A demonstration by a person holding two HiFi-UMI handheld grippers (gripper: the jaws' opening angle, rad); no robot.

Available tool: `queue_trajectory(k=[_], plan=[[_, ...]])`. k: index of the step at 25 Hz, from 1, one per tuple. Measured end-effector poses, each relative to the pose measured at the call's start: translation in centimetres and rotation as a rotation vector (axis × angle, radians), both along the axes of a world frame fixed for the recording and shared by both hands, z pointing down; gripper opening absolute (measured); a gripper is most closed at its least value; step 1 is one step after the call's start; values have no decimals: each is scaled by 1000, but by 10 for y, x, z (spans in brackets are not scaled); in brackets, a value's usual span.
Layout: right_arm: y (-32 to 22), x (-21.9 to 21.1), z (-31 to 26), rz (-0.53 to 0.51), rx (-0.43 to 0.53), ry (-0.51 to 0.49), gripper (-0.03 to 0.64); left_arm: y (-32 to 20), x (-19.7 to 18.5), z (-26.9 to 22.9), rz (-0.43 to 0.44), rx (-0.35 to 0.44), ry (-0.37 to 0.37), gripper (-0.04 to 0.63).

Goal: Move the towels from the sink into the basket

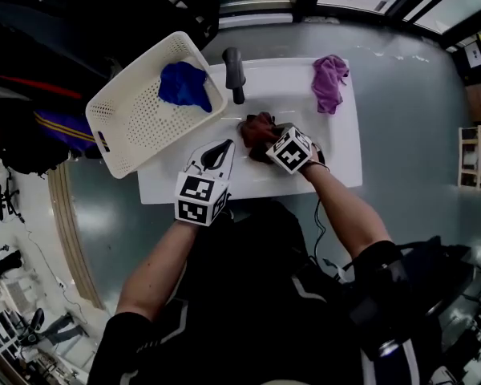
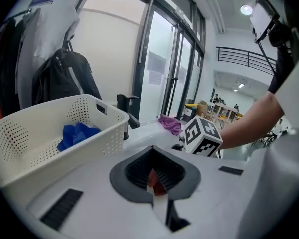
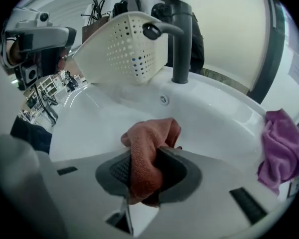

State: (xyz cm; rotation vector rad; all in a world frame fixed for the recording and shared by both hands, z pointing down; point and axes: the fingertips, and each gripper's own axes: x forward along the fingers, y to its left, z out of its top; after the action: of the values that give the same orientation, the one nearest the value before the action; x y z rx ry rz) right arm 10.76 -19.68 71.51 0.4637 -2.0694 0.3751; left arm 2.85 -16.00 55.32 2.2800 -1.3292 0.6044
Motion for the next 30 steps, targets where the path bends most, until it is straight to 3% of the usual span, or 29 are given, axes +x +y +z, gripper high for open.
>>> queue_trajectory(k=[5, 15, 26, 30], plan=[[5, -5, -44, 111, -19, -70, 110, 3, -7, -19, 26, 33, 19, 6], [5, -21, -130, 164, 87, -175, 109, 3, -31, -72, 21, 128, 100, 6], [20, -60, -233, 107, 182, -291, 104, 16, -65, -126, 19, 212, 150, 6], [24, -86, -261, 66, 198, -341, 104, 19, -89, -139, -21, 233, 160, 6]])
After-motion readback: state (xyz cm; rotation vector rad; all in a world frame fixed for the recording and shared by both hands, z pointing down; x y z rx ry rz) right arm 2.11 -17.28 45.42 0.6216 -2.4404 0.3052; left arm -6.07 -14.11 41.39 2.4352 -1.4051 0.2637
